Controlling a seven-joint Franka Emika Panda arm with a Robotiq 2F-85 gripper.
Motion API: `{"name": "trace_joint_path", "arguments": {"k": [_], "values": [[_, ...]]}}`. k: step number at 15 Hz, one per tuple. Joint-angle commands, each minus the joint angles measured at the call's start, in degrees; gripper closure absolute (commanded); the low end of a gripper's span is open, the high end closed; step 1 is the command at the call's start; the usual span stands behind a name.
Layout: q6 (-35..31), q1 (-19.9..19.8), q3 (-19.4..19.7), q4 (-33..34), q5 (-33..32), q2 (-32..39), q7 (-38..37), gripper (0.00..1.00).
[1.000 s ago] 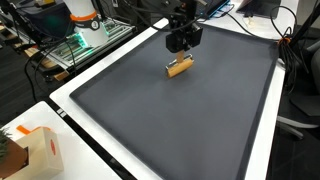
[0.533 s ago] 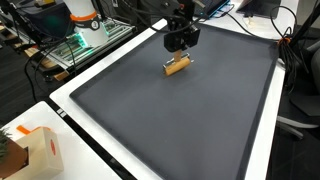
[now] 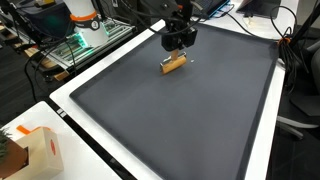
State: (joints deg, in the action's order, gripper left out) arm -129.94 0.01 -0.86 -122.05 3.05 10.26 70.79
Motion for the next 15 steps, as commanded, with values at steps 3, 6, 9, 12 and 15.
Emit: {"name": "trace_joint_path", "arguments": {"k": [3, 6, 9, 12, 15], "values": [[4.61, -0.58, -1.47, -1.83, 0.51, -1.17, 0.61, 0.77], [5.07, -0.58, -1.91, -2.35, 0.74, -1.49, 2.04, 0.77], [5.26, -0.76, -2.29, -3.07, 1.55, -2.44, 4.42, 0.77], [7.42, -0.88, -2.11, -3.67, 1.72, -4.21, 5.35, 0.77], [8.74, -0.68, -1.83, -5.0, 1.31, -6.69, 5.82, 0.77]]}}
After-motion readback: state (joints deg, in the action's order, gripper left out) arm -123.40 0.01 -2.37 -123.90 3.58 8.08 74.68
